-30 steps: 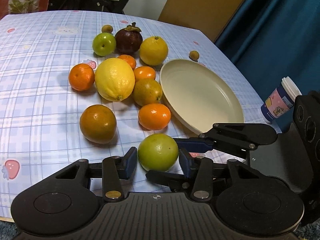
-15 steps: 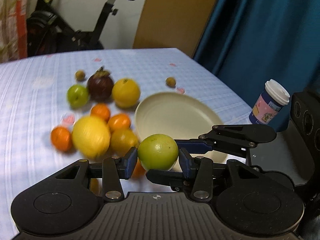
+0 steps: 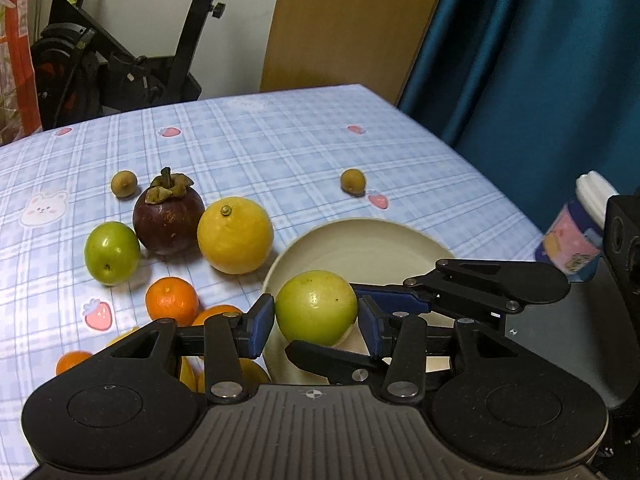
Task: Organize fruits
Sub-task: 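Carry the green fruit over the cream plate and open the left tool, then move the left tool to the brown round fruit while the right tool reaches a yellow-orange fruit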
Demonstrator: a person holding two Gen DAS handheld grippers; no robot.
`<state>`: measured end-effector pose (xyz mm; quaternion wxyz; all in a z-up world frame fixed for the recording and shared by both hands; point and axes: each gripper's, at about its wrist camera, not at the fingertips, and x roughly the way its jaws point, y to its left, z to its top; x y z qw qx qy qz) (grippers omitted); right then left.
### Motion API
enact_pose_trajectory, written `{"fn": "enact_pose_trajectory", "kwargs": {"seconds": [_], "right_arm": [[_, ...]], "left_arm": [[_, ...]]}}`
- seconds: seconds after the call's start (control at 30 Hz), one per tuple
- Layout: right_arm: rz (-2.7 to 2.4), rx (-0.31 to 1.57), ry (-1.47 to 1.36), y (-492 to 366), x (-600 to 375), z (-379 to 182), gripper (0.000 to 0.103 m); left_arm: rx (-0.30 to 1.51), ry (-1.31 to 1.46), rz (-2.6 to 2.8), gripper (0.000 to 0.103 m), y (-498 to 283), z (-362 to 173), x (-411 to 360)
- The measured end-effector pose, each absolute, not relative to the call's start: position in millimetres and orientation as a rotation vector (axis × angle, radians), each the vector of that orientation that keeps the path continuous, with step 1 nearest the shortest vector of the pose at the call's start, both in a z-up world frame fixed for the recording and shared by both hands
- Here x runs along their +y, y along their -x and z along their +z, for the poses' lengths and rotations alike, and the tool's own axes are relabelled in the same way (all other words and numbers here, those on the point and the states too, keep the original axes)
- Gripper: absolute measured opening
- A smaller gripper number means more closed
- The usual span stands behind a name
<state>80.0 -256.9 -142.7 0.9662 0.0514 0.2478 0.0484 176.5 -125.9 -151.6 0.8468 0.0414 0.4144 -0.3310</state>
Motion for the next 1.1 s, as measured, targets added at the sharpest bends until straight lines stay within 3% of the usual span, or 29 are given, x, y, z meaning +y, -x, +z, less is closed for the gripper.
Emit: {"fn": "enact_pose_trajectory", "kwargs": {"seconds": [0.6, 1.1], "right_arm": [[0.028, 0.536, -0.094, -101.0, -258.0, -159.4, 0.048], [-0.054, 0.427, -0.141, -63.7, -255.3, -150.6, 0.057]], "left_arm": [[0.845, -0.121, -0.643, 0.049, -187.6, -161.4, -133.1], [0.591, -0.027, -0.355, 0.049, -139.9, -108.6, -59.7]]}}
